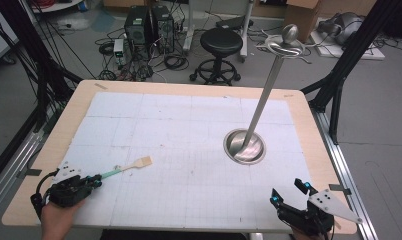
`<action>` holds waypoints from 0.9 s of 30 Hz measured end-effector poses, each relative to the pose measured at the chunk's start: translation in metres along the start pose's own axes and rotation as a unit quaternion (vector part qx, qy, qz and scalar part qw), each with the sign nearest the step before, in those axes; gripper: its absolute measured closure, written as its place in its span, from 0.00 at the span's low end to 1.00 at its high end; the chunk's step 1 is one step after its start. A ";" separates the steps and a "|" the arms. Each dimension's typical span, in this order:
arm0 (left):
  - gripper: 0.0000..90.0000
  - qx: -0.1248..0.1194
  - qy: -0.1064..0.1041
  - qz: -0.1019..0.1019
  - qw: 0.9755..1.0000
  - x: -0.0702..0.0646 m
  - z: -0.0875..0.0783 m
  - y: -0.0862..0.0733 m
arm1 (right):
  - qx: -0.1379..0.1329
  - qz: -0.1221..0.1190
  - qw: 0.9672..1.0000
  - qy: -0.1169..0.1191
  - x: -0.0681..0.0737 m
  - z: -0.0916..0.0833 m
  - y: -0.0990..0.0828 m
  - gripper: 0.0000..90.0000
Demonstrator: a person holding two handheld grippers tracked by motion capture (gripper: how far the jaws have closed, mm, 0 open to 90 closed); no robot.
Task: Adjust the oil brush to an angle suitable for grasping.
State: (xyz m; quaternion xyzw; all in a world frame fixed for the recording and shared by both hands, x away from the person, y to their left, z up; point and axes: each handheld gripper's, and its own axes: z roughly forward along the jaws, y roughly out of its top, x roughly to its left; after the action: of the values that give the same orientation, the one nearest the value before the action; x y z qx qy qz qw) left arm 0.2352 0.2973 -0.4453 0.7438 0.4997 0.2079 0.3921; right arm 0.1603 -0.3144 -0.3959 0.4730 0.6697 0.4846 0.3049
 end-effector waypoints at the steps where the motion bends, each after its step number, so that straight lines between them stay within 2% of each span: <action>1: 0.95 -0.017 0.008 -0.008 1.000 0.003 -0.002 0.005 | -0.001 -0.001 1.000 -0.001 0.000 0.000 0.000 0.20; 2: 0.95 -0.017 0.008 -0.008 1.000 0.003 -0.002 0.005 | -0.001 -0.001 1.000 -0.001 0.000 0.000 0.000 0.20; 3: 0.95 -0.038 0.005 -0.007 0.999 0.003 -0.001 0.011 | -0.002 0.001 1.000 -0.001 0.000 0.000 0.000 0.20; 6: 0.95 -0.044 -0.004 -0.001 0.999 0.000 0.005 0.018 | 0.001 0.001 1.000 0.000 0.000 0.000 0.000 0.20; 8: 0.96 -0.034 -0.012 -0.001 0.999 -0.004 0.015 0.026 | 0.001 0.003 1.000 0.001 0.000 0.001 -0.001 0.20; 11: 0.96 -0.026 -0.024 -0.013 0.999 -0.011 0.035 0.037 | 0.002 0.004 1.000 0.003 0.001 0.001 -0.001 0.20; 12: 0.96 -0.024 -0.027 -0.024 0.999 -0.015 0.044 0.042 | 0.001 0.004 1.000 0.003 0.001 0.001 -0.001 0.20; 13: 0.96 -0.020 -0.029 -0.025 0.999 -0.017 0.049 0.045 | 0.000 0.003 1.000 0.003 0.000 0.001 -0.001 0.20; 16: 0.96 -0.010 -0.034 -0.019 0.999 -0.023 0.057 0.050 | 0.000 0.004 1.000 0.003 -0.001 0.001 -0.002 0.20; 17: 0.96 0.005 -0.032 -0.003 0.999 -0.030 0.065 0.054 | 0.001 0.007 1.000 0.003 -0.001 0.001 -0.002 0.20; 21: 0.96 0.018 -0.035 -0.011 0.999 -0.033 0.073 0.052 | 0.001 0.008 1.000 0.003 -0.001 0.001 -0.002 0.20; 23: 0.96 0.016 -0.034 -0.009 0.999 -0.036 0.075 0.051 | -0.001 0.003 1.000 0.004 -0.001 0.001 -0.002 0.20; 25: 0.96 0.022 -0.056 -0.012 0.998 -0.038 0.075 0.052 | 0.001 0.006 1.000 0.004 0.000 0.001 -0.002 0.20; 27: 0.97 0.023 -0.061 -0.010 0.998 -0.040 0.075 0.051 | 0.001 0.006 1.000 0.004 0.000 0.001 -0.002 0.20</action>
State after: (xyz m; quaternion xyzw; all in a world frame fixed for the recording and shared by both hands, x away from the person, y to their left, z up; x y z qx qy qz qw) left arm 0.3007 0.2232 -0.4469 0.7589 0.4870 0.1465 0.4067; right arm 0.1607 -0.3142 -0.3979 0.4751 0.6690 0.4875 0.2985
